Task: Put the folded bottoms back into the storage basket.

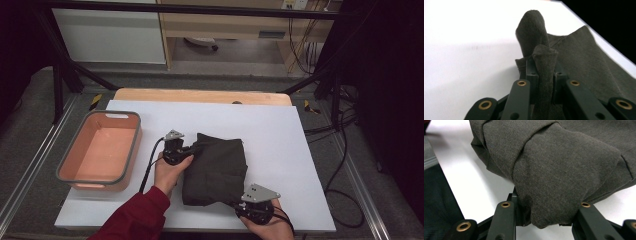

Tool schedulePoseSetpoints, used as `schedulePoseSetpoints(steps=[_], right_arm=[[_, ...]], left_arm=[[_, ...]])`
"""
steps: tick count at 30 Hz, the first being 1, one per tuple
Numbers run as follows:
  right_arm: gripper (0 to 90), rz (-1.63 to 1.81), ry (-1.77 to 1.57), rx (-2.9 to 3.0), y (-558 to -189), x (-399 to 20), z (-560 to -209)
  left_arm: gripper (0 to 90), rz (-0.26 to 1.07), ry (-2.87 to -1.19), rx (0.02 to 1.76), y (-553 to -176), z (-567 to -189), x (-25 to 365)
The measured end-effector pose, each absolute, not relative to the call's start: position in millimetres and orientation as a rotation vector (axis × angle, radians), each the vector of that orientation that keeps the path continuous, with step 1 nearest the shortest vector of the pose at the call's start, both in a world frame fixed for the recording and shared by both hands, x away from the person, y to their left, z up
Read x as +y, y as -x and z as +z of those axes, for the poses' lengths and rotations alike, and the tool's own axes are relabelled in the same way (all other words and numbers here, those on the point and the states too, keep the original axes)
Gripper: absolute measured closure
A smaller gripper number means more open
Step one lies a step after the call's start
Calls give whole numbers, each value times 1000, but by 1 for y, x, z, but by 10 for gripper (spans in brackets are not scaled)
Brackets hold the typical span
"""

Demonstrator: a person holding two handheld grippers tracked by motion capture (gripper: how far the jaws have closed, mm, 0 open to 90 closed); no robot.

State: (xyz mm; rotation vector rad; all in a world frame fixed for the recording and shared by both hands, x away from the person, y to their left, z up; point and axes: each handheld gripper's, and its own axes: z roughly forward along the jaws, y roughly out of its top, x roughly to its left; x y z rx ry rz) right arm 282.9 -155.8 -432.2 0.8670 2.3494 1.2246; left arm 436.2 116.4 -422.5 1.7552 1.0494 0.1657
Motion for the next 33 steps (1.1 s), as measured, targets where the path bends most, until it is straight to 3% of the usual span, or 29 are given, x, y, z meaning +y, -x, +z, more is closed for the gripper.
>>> schedulePoseSetpoints(steps=[17,33], right_arm=[[664,1319,-815,2271,-286,-138,-399],[662,1364,-759,2327,-303,-107,-375]], left_arm=[[812,273,-1768,960,-437,-358,126],[811,327,-1752,982,-438,-330,162]])
